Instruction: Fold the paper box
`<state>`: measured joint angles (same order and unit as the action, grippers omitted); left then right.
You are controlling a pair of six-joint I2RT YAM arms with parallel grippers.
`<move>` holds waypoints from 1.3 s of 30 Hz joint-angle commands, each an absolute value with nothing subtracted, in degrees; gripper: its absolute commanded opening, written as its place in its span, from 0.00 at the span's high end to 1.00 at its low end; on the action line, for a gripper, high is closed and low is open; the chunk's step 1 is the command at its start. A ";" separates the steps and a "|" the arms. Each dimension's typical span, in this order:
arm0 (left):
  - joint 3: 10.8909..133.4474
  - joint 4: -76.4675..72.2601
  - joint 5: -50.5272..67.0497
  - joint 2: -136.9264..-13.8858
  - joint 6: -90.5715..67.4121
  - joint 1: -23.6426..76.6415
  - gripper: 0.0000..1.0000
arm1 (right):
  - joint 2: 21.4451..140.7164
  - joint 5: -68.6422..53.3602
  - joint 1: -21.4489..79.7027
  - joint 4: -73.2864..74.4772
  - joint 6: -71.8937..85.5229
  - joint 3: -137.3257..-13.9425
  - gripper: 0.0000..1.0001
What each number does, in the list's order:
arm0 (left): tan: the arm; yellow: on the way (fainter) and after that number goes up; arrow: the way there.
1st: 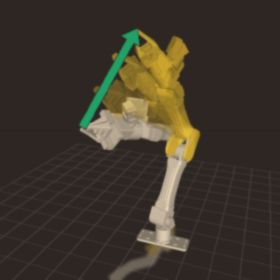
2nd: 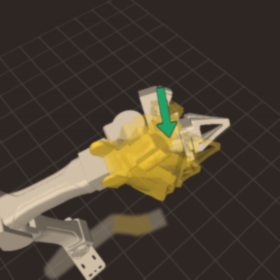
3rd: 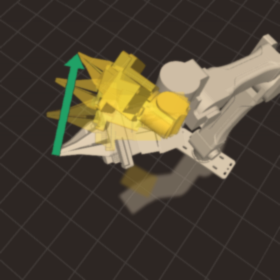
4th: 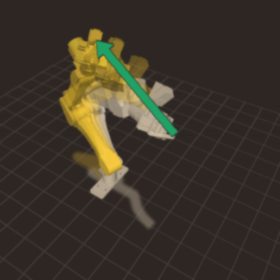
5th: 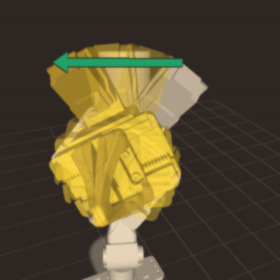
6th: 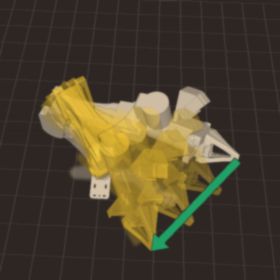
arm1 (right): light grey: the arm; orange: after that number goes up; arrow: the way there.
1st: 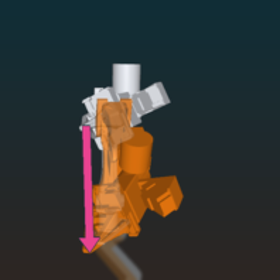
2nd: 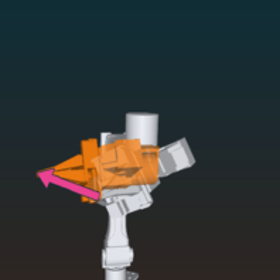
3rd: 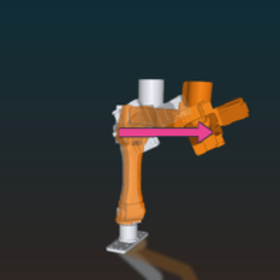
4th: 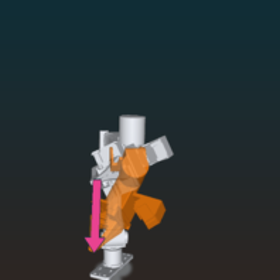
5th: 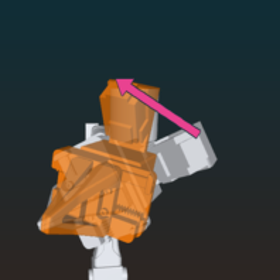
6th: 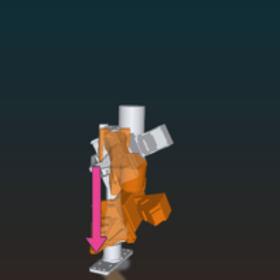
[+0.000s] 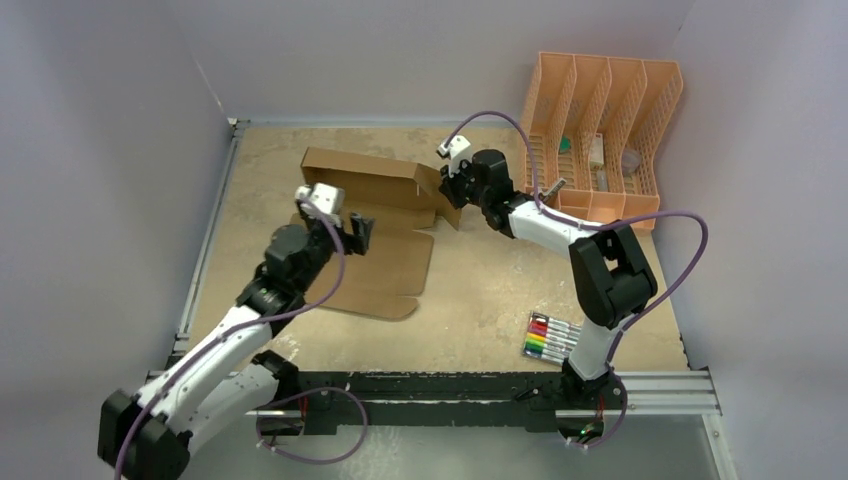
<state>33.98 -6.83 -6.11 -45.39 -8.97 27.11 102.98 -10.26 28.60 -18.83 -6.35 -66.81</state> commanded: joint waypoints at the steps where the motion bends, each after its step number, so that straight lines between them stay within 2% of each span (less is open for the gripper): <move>1: 29.25 -22.15 -9.92 -53.90 -3.56 33.41 0.23 | 102.37 -10.93 29.03 -15.91 -8.53 -65.72 1.00; 5: 26.16 -39.62 -10.74 -66.11 -3.32 35.58 0.22 | 102.57 -11.58 29.01 -15.77 -8.63 -66.01 1.00; 11: 28.13 -60.79 -13.76 -87.63 -2.98 38.91 0.21 | 102.90 -11.85 29.13 -14.81 -9.27 -67.02 1.00; 16: 32.15 -69.82 -15.98 -102.10 -3.77 41.07 0.21 | 103.91 -12.75 29.17 -14.36 -9.48 -67.50 1.00; 20: 33.53 -77.55 -20.89 -108.95 -5.38 41.99 0.21 | 103.72 -13.26 29.24 -14.42 -9.30 -67.20 1.00; 30: 40.33 -78.09 -25.16 -115.53 -6.29 42.27 0.22 | 103.54 -13.88 29.27 -14.59 -9.67 -66.60 1.00; 39: 40.66 -61.03 -23.85 -111.42 -11.55 42.31 0.24 | 101.55 -14.42 29.57 -13.47 -10.64 -66.78 1.00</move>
<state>40.45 -67.68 -23.62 -114.72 -7.29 42.15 102.98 -13.17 28.60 -18.57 -8.91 -66.83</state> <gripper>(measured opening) 0.762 0.033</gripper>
